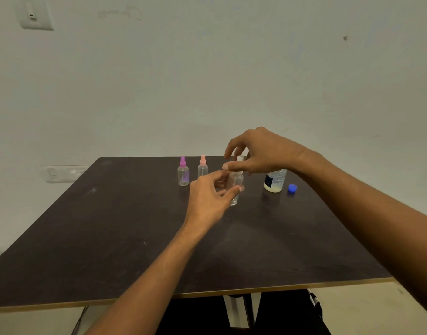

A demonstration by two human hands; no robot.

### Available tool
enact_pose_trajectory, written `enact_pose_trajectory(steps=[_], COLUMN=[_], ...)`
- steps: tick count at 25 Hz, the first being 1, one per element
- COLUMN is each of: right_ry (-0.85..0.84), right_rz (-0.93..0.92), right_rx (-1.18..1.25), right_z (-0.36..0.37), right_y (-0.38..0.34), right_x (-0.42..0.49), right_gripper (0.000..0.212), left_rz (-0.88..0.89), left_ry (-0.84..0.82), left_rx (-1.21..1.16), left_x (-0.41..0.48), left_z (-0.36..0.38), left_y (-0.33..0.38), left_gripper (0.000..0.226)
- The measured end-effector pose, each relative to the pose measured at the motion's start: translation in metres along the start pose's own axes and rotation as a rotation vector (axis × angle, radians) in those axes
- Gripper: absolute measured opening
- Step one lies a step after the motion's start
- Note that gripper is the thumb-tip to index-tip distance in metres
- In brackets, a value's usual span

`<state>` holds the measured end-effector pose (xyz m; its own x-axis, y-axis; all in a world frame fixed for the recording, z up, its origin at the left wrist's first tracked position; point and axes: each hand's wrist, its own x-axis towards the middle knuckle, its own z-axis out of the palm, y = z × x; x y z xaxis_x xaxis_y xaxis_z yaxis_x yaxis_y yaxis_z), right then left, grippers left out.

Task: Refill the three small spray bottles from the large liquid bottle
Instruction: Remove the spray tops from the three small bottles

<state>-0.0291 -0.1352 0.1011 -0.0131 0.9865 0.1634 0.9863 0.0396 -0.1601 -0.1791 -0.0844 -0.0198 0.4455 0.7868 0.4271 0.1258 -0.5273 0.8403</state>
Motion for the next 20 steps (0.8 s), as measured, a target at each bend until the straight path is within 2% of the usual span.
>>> enact_pose_trajectory(steps=[2,6,9,11,14,18,20], right_ry=[0.003,-0.116,-0.178,-0.136,-0.070,-0.104,-0.098], right_rz=[0.070,-0.019,-0.064,-0.074,0.019,-0.007,-0.047], right_rx=[-0.007,-0.058,-0.066,-0.046,0.012,0.021,-0.021], right_z=[0.002,-0.004,-0.004,-0.001,0.003,0.001,-0.003], right_y=[-0.002,-0.004,-0.004,-0.002,0.001,0.001,0.002], right_x=[0.000,-0.003,-0.004,-0.003,0.000,-0.001,-0.001], right_gripper=[0.034,0.007,0.024,0.025,0.032,0.014,0.015], left_rz=[0.000,-0.008,-0.011,-0.013,-0.026,0.003,0.002], left_ry=[-0.003,-0.021,-0.023,-0.012,0.000,-0.007,0.002], left_rx=[0.002,0.001,-0.010,-0.011,-0.010,0.004,0.004], left_x=[0.000,-0.001,-0.001,-0.001,-0.002,0.000,0.000], left_z=[0.001,0.001,0.001,0.002,0.002,0.001,0.001], left_y=[-0.001,-0.003,-0.004,-0.005,-0.006,-0.010,-0.013], left_gripper=[0.051,0.048,0.041,0.043,0.051,0.053,0.053])
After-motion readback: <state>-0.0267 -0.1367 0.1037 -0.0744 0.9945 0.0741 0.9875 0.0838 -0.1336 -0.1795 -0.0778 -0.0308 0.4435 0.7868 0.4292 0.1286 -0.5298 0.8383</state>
